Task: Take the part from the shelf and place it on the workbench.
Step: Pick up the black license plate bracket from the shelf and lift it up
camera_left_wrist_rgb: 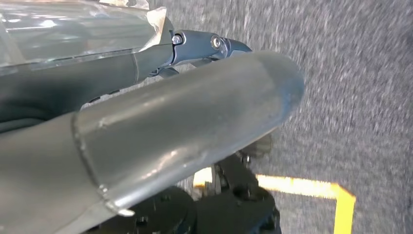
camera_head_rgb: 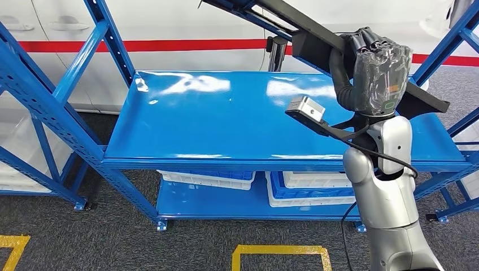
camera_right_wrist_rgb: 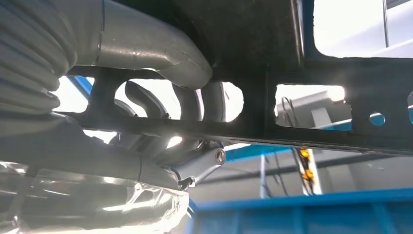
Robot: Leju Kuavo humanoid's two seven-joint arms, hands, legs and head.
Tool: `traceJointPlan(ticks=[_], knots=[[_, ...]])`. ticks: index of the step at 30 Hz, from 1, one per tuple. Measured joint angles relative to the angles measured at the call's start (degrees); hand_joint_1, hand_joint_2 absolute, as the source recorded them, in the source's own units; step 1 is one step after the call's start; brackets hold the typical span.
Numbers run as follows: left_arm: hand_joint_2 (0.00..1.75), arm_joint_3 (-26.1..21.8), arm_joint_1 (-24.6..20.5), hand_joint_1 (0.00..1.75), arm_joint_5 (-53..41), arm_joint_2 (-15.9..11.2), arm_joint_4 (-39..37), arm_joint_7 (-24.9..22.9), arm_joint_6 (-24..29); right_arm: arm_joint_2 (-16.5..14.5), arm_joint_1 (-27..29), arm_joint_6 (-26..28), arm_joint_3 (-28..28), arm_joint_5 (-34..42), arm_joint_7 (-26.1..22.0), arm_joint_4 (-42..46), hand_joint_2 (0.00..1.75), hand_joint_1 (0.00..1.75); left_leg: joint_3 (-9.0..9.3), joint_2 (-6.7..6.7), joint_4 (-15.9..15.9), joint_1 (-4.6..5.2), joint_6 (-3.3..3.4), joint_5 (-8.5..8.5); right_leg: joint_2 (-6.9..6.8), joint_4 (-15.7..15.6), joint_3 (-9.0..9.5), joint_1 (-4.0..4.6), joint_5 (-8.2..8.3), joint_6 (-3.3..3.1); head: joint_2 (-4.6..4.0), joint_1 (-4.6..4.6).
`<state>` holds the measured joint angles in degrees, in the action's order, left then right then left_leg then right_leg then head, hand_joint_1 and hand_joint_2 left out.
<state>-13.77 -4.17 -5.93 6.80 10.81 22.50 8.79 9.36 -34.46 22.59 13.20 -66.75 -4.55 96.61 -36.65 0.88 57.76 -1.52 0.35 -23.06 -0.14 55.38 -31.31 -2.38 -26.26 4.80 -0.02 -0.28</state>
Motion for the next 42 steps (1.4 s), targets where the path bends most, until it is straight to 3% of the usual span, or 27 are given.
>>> traceJointPlan(ticks=[7, 13, 15, 18, 20, 22, 24, 35, 38, 40, 41, 42], knots=[[0.0, -1.68, -0.64, 0.0, 0.59, 0.0, 0.09, -1.53, -3.23, 0.35, 0.88, -6.13, -0.02, 20.03, -1.01, -3.28, 1.75, 1.75, 0.0, 0.0, 0.0, 0.0, 0.0, 0.0, 0.0, 0.0, 0.02, 0.0, 0.0, 0.0, 0.0, 0.0], [0.0, -2.4, -0.81, 0.0, 0.54, 0.0, 0.11, -2.15, -3.27, 0.32, 1.0, -6.79, -0.08, 23.34, -1.36, -5.18, 1.75, 1.75, -0.01, 0.0, 0.0, 0.01, 0.0, 0.0, 0.0, 0.0, 0.03, 0.0, 0.0, 0.01, 0.0, -0.01], [0.0, -2.47, -0.92, 0.0, 0.48, -0.04, 0.13, -3.34, -3.42, 0.25, 0.95, -7.14, -0.16, 26.37, -1.17, -5.85, 1.75, 1.75, -0.11, 0.02, 0.26, 0.2, 0.42, -0.26, -0.02, -0.24, 0.1, -0.37, 0.12, 0.26, 0.0, -0.03], [0.0, -2.82, -1.14, 0.0, 0.52, -0.12, 0.21, -6.54, -4.14, 0.24, 0.61, -7.1, -0.51, 32.25, -0.9, -7.64, 1.75, 1.75, 0.23, -0.02, -0.19, 0.28, 1.62, 0.03, -0.03, -0.36, 0.27, -0.66, 0.14, 0.76, 0.0, -0.07], [0.0, -3.27, -1.39, 0.0, 0.68, -0.11, 0.26, -7.96, -4.42, 0.34, 0.14, -6.9, -1.01, 35.09, -1.12, -9.06, 1.75, 1.75, 0.65, -0.21, -1.18, 0.14, 2.27, 0.79, -0.01, 3.18, -1.29, -0.48, -2.15, 0.11, 0.0, 0.03], [0.0, -3.71, -1.64, 0.0, 0.88, -0.1, 0.3, -8.71, -4.47, 0.36, -0.51, -6.77, -1.33, 36.86, -1.5, -10.74, 1.75, 1.75, 0.7, -0.35, -1.55, 0.21, 2.56, 1.09, 0.03, 10.31, -4.5, -0.31, -5.78, -0.91, 0.0, 0.1], [0.0, -3.89, -1.72, 0.0, 0.98, -0.11, 0.31, -8.96, -4.47, 0.34, -0.82, -6.76, -1.38, 37.48, -1.65, -11.64, 1.75, 1.75, 0.64, -0.39, -1.54, 0.31, 2.6, 1.13, 0.05, 14.3, -6.28, -0.21, -7.41, -1.22, 0.0, 0.12], [0.0, -3.9, -1.72, 0.0, 0.99, -0.11, 0.31, -8.97, -4.47, 0.34, -0.85, -6.76, -1.38, 37.51, -1.66, -11.68, 1.75, 1.75, 0.64, -0.39, -1.54, 0.35, 2.6, 1.13, 0.06, 14.78, -6.48, -0.16, -7.55, -1.23, 0.0, 0.13], [0.0, -3.96, -1.72, 0.0, 1.09, -0.15, 0.34, -9.15, -4.44, 0.35, -1.09, -6.77, -1.38, 37.99, -1.67, -12.55, 1.75, 1.75, 0.58, -0.37, -1.52, 0.45, 2.64, 1.19, 0.08, 16.87, -7.27, -0.02, -7.92, -0.99, 0.0, 0.13], [0.0, -4.78, -1.71, 0.0, 1.67, -0.45, 0.4, -9.22, -4.3, -0.16, -3.22, -6.71, -1.19, 39.48, -2.51, -15.52, 1.75, 1.75, -0.13, -0.28, -0.81, 0.52, 1.92, 1.37, 0.28, 10.36, -3.45, -0.1, -5.09, 0.13, 0.0, 0.14], [0.0, -5.41, -1.55, 0.0, 1.89, -0.71, 0.42, -9.21, -4.09, -0.69, -4.74, -6.31, -1.04, 40.7, -3.32, -17.85, 1.75, 1.75, -0.79, -0.07, -0.24, 0.61, 1.29, 1.61, 0.48, 7.0, -1.74, -0.23, -3.59, 0.0, 0.0, -0.02], [0.0, -6.17, -1.24, 0.0, 2.13, -1.03, 0.44, -9.23, -3.76, -1.34, -6.53, -5.7, -0.87, 42.1, -4.4, -20.28, 1.75, 1.75, -2.33, -0.09, 2.63, 0.55, 0.51, -0.25, 0.6, 3.52, -0.38, -0.26, -1.86, -0.79, 0.0, -0.21]])
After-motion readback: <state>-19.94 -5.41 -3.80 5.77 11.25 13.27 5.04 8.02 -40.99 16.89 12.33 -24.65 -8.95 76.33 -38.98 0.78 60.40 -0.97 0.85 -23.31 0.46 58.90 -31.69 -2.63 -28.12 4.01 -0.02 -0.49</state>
